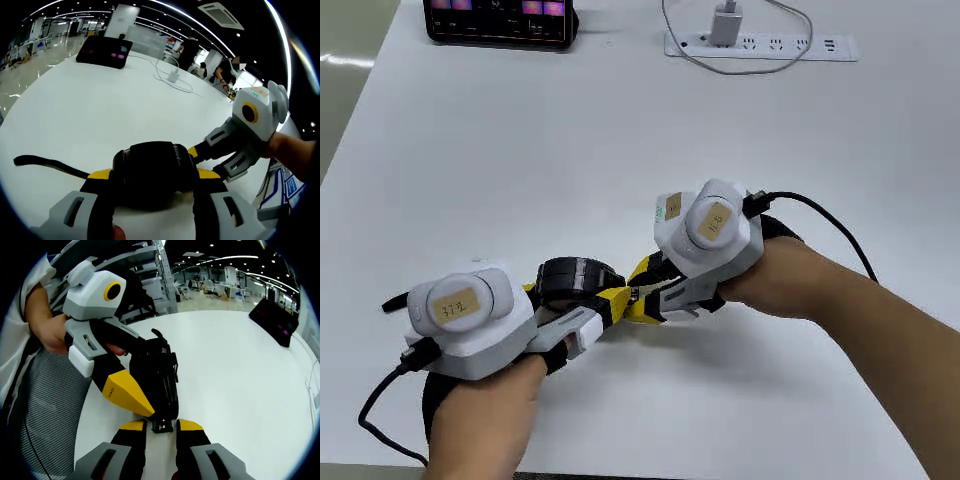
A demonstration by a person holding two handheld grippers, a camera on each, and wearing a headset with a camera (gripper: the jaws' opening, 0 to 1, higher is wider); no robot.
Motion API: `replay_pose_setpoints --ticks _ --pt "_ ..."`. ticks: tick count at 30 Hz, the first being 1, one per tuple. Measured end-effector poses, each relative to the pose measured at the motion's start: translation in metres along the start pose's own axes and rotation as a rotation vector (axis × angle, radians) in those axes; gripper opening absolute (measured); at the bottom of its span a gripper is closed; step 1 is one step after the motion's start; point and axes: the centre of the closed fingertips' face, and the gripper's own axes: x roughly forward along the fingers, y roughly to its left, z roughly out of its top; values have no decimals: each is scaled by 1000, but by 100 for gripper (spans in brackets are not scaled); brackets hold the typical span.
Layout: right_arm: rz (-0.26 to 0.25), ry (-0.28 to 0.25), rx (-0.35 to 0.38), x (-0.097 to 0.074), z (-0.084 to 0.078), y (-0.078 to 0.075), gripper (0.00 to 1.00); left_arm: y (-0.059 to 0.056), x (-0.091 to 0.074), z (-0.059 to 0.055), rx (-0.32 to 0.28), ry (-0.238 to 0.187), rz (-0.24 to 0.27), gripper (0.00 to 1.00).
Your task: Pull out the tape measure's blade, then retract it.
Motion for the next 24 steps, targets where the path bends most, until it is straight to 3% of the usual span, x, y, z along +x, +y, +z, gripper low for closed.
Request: replay_pose_setpoints --ticks 9,16,24 --pt "-8 -5 15 -2 0 -1 22 -2 0 0 13 4 -1 62" --pt "-1 -7 35 -4 -1 0 25 -6 2 3 39 -9 -7 70" --pt "-8 -15 39 -6 -1 1 27 -6 1 5 49 -10 -11 69"
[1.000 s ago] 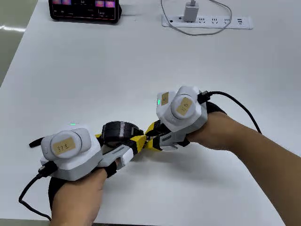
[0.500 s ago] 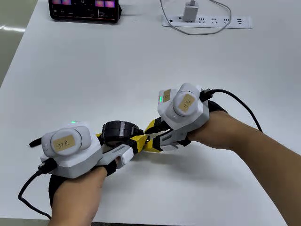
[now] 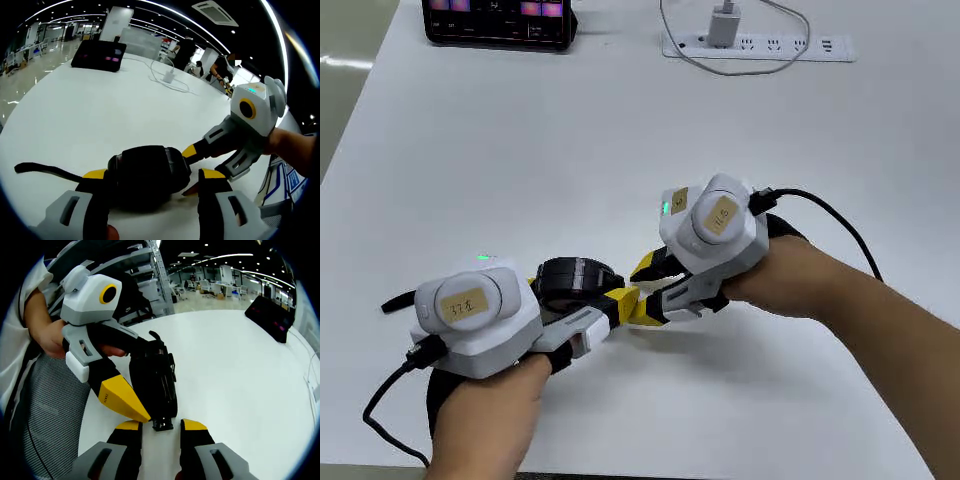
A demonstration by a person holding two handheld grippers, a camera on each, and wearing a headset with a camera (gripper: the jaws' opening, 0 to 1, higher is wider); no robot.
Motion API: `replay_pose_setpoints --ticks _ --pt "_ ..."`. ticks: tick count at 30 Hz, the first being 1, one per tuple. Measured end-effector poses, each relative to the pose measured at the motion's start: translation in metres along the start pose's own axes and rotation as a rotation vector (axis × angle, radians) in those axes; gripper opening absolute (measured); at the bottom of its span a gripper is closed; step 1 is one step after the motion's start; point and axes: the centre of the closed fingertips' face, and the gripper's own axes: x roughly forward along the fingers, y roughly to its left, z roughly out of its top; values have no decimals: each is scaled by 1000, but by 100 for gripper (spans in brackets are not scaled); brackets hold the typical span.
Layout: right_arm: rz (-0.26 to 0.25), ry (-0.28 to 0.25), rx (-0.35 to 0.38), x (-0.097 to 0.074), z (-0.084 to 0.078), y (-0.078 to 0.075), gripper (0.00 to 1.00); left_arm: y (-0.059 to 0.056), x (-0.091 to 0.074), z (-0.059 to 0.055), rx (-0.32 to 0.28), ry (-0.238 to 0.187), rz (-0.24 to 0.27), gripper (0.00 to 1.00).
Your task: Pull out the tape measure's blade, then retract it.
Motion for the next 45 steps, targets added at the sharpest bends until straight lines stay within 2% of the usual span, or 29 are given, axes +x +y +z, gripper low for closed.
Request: replay_pose_setpoints --ticks 2,5,10,20,28,30,36,42,45 --pt "-3 -3 6 -1 0 0 30 -1 0 0 5 -2 -11 70" --pt "-8 -9 7 -3 0 2 40 0 -1 0 54 0 -12 73" --pt "-20 -28 12 -8 1 3 46 -1 -5 2 101 -8 -28 77" --pt "-30 -33 25 -11 0 6 50 1 -9 0 160 3 -29 81" --pt "-42 -59 39 -20 0 9 58 1 -13 -2 224 13 -50 84" --pt "-50 -60 45 -22 -1 8 60 1 -15 -3 218 20 -57 84" --pt "-68 -74 57 -28 -1 10 66 3 -21 -2 245 16 -70 86" --pt "-95 -91 64 -34 -4 13 69 0 -28 1 259 -4 -112 86" --pt "-110 -107 69 -39 -5 13 72 1 -30 0 275 0 -123 87"
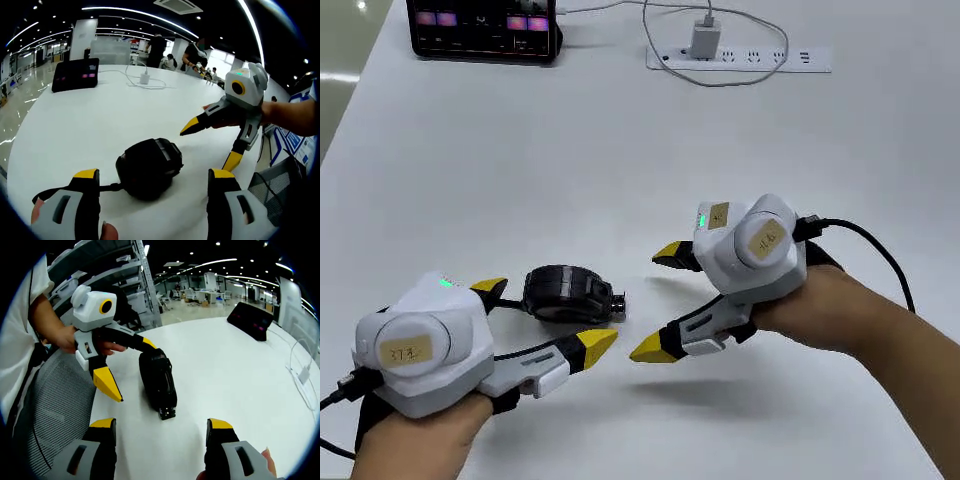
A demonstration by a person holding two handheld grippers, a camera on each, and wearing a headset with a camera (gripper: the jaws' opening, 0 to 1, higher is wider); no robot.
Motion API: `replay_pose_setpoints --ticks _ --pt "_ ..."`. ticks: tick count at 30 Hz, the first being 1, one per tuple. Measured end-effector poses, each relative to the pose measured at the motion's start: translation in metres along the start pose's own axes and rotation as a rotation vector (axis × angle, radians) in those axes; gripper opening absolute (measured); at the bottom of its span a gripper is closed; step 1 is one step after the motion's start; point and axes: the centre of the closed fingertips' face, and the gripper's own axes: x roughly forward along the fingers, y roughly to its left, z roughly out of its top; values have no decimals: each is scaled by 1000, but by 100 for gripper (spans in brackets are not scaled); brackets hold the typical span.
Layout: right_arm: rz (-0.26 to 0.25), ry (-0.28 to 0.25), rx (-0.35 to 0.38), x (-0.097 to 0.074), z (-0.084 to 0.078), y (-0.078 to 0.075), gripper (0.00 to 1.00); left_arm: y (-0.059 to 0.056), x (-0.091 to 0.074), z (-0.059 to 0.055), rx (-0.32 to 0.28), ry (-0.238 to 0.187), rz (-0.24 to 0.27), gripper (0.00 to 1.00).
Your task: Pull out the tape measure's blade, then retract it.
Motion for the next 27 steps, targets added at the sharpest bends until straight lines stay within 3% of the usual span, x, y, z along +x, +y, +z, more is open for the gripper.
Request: replay_pose_setpoints --ticks 6,27 --pt "-37 -23 21 -7 -2 -1 77 0 -7 0 34 -5 -17 89" --pt "-184 -127 61 -40 -2 -7 80 8 -24 -2 125 11 -70 93"
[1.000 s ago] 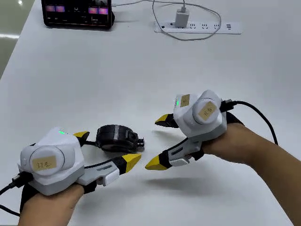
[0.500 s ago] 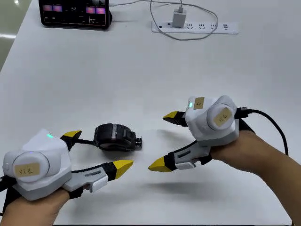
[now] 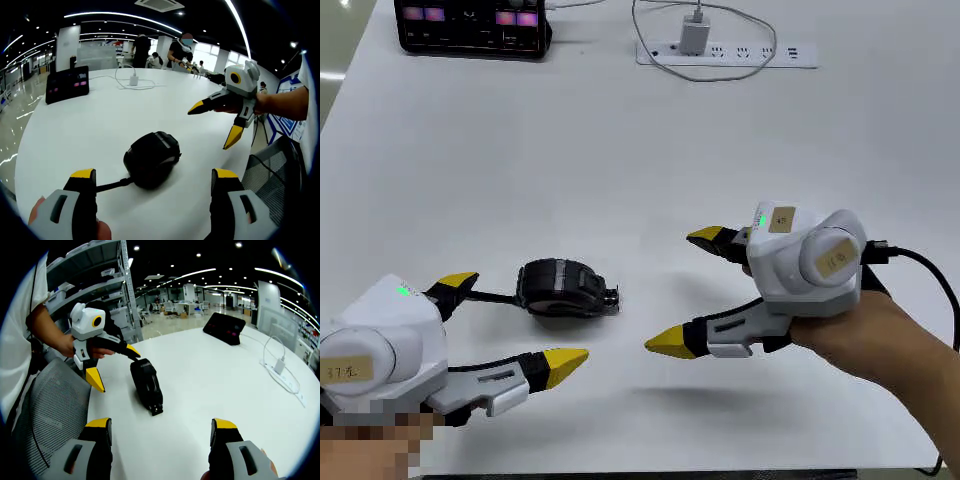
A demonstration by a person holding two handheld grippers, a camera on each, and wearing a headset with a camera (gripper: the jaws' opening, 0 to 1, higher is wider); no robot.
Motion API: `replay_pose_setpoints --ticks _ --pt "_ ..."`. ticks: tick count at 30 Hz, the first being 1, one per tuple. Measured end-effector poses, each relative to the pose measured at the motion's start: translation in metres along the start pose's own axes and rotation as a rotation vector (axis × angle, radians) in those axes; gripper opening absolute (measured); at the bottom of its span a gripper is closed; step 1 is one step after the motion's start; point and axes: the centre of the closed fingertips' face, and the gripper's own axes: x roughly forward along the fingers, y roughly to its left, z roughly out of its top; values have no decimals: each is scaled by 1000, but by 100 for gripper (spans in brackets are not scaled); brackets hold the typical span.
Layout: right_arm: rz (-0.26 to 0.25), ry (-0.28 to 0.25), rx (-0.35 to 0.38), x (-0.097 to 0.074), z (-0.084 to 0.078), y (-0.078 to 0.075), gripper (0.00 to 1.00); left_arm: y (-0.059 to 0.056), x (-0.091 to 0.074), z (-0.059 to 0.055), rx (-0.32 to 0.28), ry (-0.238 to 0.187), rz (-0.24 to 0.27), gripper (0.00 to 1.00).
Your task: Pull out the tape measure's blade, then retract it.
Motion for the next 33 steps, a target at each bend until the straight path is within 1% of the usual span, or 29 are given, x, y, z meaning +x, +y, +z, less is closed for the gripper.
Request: replay_pose_setpoints --ticks 4,10,14,18,20,22,28,33 --pt "-25 -10 8 -7 -1 -2 81 2 -2 -1 15 2 -1 94" --pt "-41 -28 23 -15 -3 -1 82 3 -6 0 44 -5 -8 95" --pt "-54 -35 33 -19 -6 0 82 2 -7 -2 92 3 -10 96" --pt "-67 -45 39 -25 -9 0 84 2 -10 -3 153 7 -3 98" --pt "-74 -47 43 -28 -12 0 84 1 -11 -5 172 13 -5 98" --pt "-80 -51 48 -31 -15 0 85 1 -12 -6 182 16 -8 98" --pt "-104 -58 63 -38 -24 0 88 0 -15 -8 187 15 -18 99" --pt "-123 -51 77 -46 -35 0 90 1 -17 -8 210 16 -23 99"
